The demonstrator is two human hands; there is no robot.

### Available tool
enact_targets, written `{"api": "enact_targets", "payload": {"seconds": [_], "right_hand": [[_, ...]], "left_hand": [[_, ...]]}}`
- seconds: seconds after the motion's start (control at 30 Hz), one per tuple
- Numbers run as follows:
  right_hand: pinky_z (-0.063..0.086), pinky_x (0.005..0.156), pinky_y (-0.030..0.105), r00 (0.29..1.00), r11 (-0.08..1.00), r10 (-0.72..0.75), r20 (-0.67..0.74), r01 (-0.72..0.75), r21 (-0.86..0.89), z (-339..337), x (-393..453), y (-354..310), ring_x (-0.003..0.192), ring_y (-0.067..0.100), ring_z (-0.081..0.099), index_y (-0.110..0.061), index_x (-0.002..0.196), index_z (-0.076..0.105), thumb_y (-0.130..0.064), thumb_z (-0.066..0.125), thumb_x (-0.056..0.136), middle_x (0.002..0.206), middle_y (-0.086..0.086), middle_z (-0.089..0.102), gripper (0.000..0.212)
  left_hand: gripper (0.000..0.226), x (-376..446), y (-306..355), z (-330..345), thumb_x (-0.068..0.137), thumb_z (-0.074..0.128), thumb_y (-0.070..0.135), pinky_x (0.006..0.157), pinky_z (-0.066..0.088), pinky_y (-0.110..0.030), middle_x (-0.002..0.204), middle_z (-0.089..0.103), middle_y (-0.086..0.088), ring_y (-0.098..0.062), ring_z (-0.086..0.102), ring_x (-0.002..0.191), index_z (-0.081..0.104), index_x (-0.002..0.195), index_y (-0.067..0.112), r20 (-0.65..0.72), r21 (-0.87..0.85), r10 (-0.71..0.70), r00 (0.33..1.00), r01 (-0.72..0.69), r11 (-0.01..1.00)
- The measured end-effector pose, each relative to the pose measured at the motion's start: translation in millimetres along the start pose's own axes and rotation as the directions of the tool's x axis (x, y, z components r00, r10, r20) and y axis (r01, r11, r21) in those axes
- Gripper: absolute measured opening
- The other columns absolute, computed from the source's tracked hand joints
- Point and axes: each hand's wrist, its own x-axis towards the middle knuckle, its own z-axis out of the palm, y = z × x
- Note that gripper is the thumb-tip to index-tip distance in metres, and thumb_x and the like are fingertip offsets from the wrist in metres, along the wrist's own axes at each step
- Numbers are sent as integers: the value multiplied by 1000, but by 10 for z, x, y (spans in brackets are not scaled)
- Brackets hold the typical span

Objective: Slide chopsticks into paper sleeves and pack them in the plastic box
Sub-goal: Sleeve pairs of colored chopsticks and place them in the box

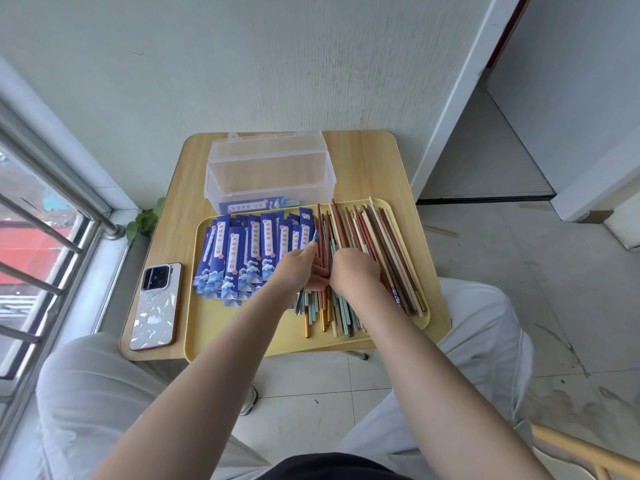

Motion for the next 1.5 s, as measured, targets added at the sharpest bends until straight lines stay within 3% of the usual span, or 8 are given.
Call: {"api": "enact_targets", "payload": {"seconds": [0.3, 0.5, 0.83, 1.0, 1.2, 1.3, 1.37, 1.5], "right_hand": [[43, 59, 29, 995, 990, 104, 5, -104, 101, 66, 42, -35, 75, 22, 55, -11, 106, 63, -21, 63, 96, 79, 3, 51, 14], [40, 53, 28, 998, 950, 60, 19, -63, 307, 7, 32, 42, 76, 23, 58, -6, 110, 60, -48, 65, 91, 81, 2, 54, 46], [41, 50, 24, 996, 845, 63, 56, -84, 528, -161, 140, 102, 45, 16, 54, -6, 97, 61, -35, 61, 96, 59, 6, 61, 29], [40, 58, 29, 997, 814, 46, -65, 1, 581, -210, 218, 169, 52, 21, 48, -12, 73, 53, -25, 56, 97, 60, 4, 50, 27], [42, 62, 26, 968, 670, -77, -238, 227, 707, -380, 185, 187, 74, 14, 63, -14, 110, 62, -19, 45, 105, 89, -2, 67, 18], [42, 93, 37, 929, 807, -82, -361, 275, 524, -399, 216, 175, 104, 21, 59, -22, 115, 66, -20, 46, 105, 109, -1, 67, 23], [22, 112, 48, 909, 897, -43, -414, 218, 385, -413, 219, 183, 121, 26, 51, -27, 116, 67, -24, 44, 106, 117, 0, 63, 25], [9, 117, 62, 901, 939, -25, -434, 170, 298, -437, 196, 186, 125, 30, 43, -32, 114, 69, -30, 43, 106, 117, 1, 57, 27]], "left_hand": [[47, 12, -14, -26, 106, 40, 42, 71, 63, -35, 99, 72, -22, -32, 72, 87, 61, 109, -1, 3, -1, -22, 1000, 22, 1000], [45, 34, -22, -46, 107, 41, 40, 74, 63, -36, 93, 71, -19, -30, 71, 83, 60, 108, 0, 15, -39, -19, 1000, 20, 999], [46, 42, 46, -52, 106, 42, 40, 86, 60, -45, 103, 72, -23, -35, 73, 95, 61, 109, -1, 24, -177, 6, 1000, -2, 984], [44, -18, 123, -142, 106, 45, 38, 63, 61, -29, 91, 74, -17, -26, 73, 75, 62, 115, -2, 7, -59, 125, 992, -125, 990], [45, -70, 156, -365, 101, 58, 30, 64, 59, -38, 94, 71, -8, -12, 69, 60, 53, 139, 7, -64, 178, 364, 929, -348, 920], [29, -82, 166, -501, 96, 63, 31, 65, 57, -44, 87, 68, -5, -18, 68, 66, 65, 119, 13, -117, 540, 570, 813, -430, 724], [19, -71, 159, -597, 93, 64, 30, 57, 44, -35, 77, 63, -4, -22, 58, 66, 68, 98, 13, -109, 710, 677, 727, -420, 565], [27, -73, 128, -727, 92, 64, 28, 56, 41, -28, 90, 64, -4, -22, 57, 78, 71, 115, 17, -145, 809, 712, 687, -332, 485]]}}
